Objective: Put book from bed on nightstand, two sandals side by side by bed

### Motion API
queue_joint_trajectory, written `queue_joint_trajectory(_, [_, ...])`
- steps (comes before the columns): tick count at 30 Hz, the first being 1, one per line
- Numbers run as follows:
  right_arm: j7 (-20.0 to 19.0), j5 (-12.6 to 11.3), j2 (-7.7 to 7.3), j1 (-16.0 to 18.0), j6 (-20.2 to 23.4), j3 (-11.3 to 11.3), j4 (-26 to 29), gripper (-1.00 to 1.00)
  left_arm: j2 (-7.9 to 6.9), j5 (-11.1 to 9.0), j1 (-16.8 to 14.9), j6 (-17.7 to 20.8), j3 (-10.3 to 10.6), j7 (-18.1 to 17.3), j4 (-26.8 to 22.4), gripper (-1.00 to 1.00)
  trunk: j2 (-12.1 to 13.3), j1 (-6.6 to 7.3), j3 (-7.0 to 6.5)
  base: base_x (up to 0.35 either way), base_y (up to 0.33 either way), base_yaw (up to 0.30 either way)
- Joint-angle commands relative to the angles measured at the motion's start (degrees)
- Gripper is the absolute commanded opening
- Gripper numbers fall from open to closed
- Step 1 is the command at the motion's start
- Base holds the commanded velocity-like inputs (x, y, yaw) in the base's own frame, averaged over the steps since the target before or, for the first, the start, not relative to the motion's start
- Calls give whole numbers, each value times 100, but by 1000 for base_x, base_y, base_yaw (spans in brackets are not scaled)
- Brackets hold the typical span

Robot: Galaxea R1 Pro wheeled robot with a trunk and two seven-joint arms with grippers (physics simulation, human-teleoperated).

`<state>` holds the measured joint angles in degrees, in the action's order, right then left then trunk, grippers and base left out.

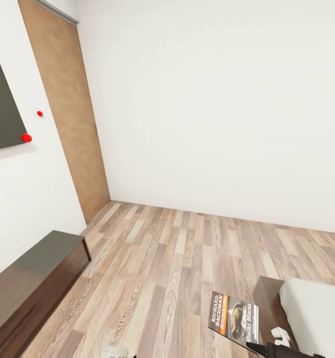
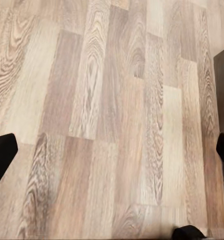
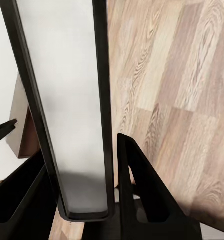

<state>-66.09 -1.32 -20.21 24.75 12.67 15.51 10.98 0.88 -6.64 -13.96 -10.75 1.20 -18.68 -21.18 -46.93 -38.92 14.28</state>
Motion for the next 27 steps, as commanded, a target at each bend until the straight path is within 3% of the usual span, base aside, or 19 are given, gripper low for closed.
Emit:
queue_joint_trajectory(1, [-18,-20,0,4,62,23,-4,-100,-18,-28,-16,-7,8,-22,-11,100,-5,-4,8,326,0,0])
queue_joint_trajectory(6, [152,-18,6,4,66,22,-16,-100,-176,-61,-34,-35,-8,-41,-5,100,-5,-4,8,205,0,0])
queue_joint_trajectory(9, [223,-21,1,4,66,22,-17,-100,-225,-184,-36,-46,-44,-46,-2,100,-5,-4,8,46,0,0])
queue_joint_trajectory(15, [252,-26,0,4,76,31,-9,-100,-238,-291,-36,-32,-78,-42,1,100,-5,-4,8,8,0,0])
queue_joint_trajectory(27, [246,-13,0,5,71,15,-9,-100,-238,-303,-33,-34,-78,-39,17,100,-5,-4,5,0,0,-40])
